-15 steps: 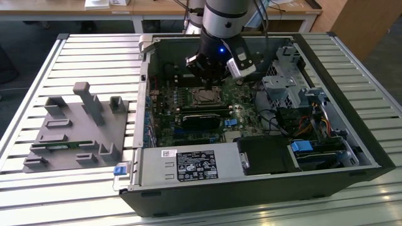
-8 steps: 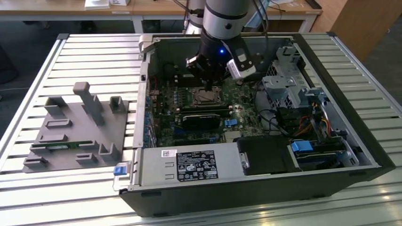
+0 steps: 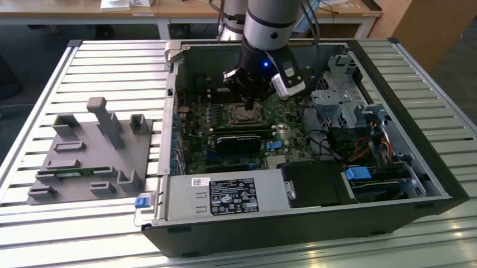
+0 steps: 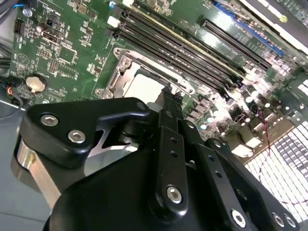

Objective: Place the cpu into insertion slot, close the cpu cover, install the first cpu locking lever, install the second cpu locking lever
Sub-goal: 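Install the second cpu locking lever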

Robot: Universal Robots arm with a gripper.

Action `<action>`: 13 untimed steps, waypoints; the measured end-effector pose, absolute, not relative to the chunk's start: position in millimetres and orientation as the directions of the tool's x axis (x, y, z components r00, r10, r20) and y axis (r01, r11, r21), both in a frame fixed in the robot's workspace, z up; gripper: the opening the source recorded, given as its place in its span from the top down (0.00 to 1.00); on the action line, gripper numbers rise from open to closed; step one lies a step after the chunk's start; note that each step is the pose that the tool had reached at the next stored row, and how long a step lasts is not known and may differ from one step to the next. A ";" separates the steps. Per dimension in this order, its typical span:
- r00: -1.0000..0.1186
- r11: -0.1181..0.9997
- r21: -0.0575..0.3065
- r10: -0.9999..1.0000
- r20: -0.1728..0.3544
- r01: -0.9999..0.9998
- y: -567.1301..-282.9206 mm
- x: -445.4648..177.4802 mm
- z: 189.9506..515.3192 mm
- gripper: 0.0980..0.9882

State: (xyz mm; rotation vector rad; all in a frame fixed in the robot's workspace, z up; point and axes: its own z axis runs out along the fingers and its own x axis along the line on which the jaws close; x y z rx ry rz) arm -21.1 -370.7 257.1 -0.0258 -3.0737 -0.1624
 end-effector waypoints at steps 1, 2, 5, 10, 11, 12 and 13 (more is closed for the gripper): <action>-0.998 0.994 0.105 0.013 0.065 0.020 -370.7 -20.6 255.8 0.99; -0.998 0.994 0.105 0.013 0.065 0.020 -370.7 -20.6 254.8 0.99; -0.998 0.994 0.105 0.013 0.065 0.020 -370.8 -20.6 251.3 0.99; -0.998 0.994 0.105 0.013 0.065 0.020 -370.9 -20.6 245.5 0.99; -0.998 0.994 0.105 0.013 0.065 0.020 -370.9 -20.6 245.0 0.99; -0.998 0.994 0.105 0.013 0.065 0.020 -370.9 -20.6 244.5 0.99; -0.998 0.994 0.105 0.013 0.065 0.020 -370.9 -20.6 244.0 0.99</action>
